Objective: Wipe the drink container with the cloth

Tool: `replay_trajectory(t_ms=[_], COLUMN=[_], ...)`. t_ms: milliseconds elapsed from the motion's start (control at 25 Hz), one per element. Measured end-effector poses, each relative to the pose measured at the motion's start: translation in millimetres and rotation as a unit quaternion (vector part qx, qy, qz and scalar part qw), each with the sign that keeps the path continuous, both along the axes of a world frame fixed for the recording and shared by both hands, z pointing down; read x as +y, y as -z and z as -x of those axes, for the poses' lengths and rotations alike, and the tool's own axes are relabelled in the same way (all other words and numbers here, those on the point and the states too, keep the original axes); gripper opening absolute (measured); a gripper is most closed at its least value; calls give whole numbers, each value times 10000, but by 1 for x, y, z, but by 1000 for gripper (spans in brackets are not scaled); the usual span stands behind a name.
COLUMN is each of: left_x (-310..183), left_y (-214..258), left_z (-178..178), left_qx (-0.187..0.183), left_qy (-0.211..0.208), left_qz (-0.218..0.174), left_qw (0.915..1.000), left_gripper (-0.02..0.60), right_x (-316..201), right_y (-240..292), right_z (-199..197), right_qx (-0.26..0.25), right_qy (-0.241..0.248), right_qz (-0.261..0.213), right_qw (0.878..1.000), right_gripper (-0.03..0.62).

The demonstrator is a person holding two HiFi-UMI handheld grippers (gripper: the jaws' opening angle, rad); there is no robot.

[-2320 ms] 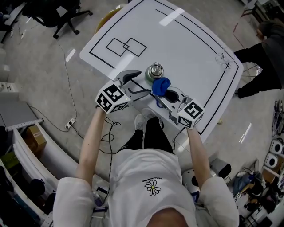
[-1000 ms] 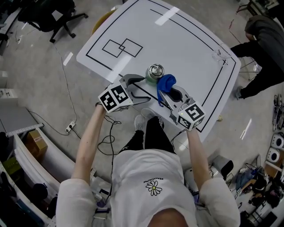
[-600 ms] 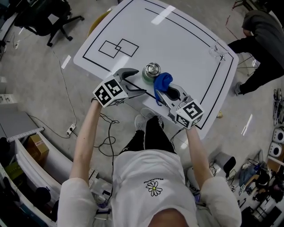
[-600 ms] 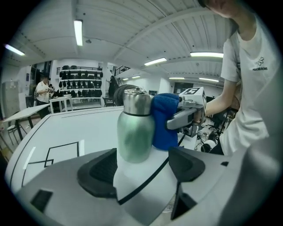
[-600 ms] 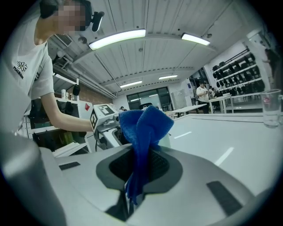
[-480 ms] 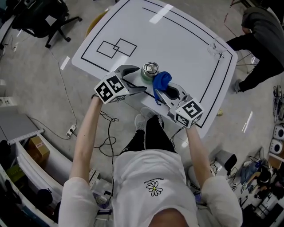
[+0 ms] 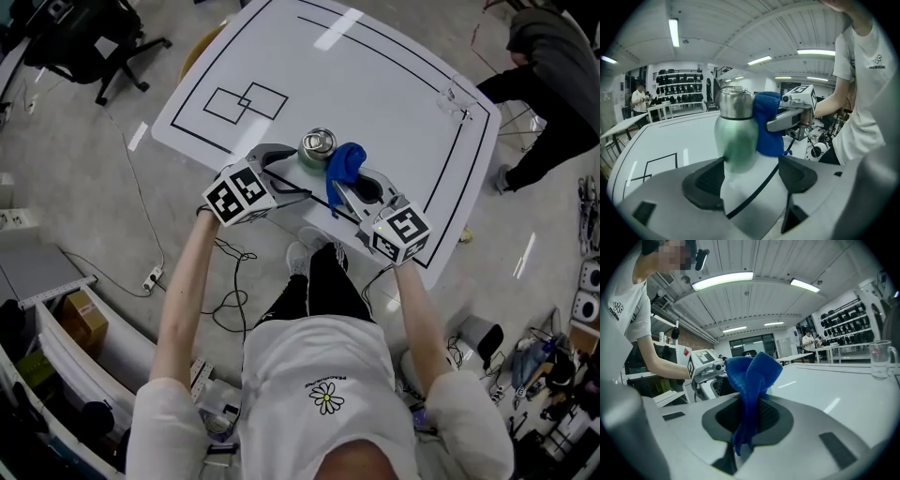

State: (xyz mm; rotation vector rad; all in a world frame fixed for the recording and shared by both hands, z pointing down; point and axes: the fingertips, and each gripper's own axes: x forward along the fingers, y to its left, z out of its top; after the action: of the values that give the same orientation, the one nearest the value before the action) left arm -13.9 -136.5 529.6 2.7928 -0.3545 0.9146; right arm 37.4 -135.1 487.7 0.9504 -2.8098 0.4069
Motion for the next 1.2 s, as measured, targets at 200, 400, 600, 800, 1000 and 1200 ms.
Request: replay_trajectory(t_ms=[200,400,600,800,1000,1200], left_x=[16,32,34,2,-14,-14], left_y=[-1,-2,2,2,0,-8], left_z=[2,-1,4,17,6,3], left_qx=[-99,-129,125,273,381,205], left_qy=[-17,-57,177,865,788,671], left_qz=[18,33,-73,-277,-85,98], left_qw=[9999,9999,9997,9955,9961,9975], left_gripper=[351,351,351,211,229,249], right_x=[9,19,22,22,21,22], right_y=[-2,-2,-1,0,0,-3], right_z=[6,15,17,15,15,18], right_qx=[50,16,17,-25,-102,-120], right_qy=[-95,-41,-13,18,-4,60], right_qz=[39,63,41,10,23,60], right_qw=[9999,10000,10000,10000,9999,9999], right_gripper=[43,43,43,43,43,43])
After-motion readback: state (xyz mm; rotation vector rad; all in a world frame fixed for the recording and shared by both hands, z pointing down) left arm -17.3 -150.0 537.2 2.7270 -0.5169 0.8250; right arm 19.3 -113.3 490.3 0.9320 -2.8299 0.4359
